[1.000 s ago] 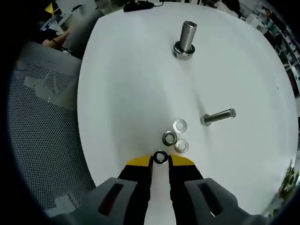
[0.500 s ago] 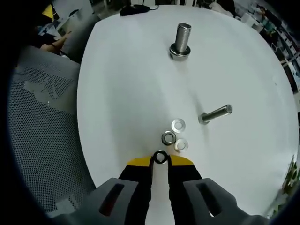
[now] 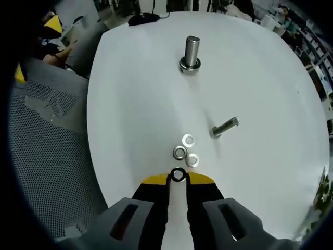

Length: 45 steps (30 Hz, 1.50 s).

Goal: Place the washer onto the threaded stud by aligning its center hole with the stud, sliding it down to the base, and recovering from edge contact or off-axis alignment until the washer reaches the visible bottom stop.

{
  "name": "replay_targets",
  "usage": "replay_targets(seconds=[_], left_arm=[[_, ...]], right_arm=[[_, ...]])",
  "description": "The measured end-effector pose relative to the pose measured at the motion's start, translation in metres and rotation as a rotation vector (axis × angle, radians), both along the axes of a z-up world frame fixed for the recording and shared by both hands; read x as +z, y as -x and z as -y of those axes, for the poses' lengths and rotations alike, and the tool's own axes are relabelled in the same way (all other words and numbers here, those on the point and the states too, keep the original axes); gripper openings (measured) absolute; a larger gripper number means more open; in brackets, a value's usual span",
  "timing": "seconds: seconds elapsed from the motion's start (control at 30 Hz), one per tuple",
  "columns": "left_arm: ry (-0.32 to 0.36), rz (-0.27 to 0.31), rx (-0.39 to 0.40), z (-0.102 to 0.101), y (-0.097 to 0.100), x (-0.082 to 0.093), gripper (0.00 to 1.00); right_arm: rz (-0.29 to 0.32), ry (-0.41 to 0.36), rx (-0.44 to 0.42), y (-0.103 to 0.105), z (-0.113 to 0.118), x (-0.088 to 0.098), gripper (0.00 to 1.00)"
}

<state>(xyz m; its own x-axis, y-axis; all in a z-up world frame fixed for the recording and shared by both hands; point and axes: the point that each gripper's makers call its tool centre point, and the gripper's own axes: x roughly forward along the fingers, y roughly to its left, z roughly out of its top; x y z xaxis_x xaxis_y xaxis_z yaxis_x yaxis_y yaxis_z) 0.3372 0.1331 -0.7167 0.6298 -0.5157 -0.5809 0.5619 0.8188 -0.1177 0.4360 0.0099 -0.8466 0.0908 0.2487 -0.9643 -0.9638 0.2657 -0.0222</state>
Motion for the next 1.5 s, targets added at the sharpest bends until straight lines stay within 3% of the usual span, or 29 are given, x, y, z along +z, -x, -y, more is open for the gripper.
replay_targets(seconds=[0.6, 0.9, 1.5], left_arm=[[-0.002, 0.009, 0.005, -0.001, 0.0, 0.002, 0.32], [-0.003, 0.009, 0.006, -0.002, 0.0, 0.002, 0.32], [-0.005, 0.001, 0.014, -0.004, -0.001, 0.0, 0.32]], right_arm=[[0.123, -0.092, -0.014, -0.05, -0.028, 0.052, 0.13], [0.136, -0.069, 0.011, -0.063, -0.036, 0.049, 0.14], [0.09, -0.012, 0.03, -0.065, -0.038, 0.024, 0.13]])
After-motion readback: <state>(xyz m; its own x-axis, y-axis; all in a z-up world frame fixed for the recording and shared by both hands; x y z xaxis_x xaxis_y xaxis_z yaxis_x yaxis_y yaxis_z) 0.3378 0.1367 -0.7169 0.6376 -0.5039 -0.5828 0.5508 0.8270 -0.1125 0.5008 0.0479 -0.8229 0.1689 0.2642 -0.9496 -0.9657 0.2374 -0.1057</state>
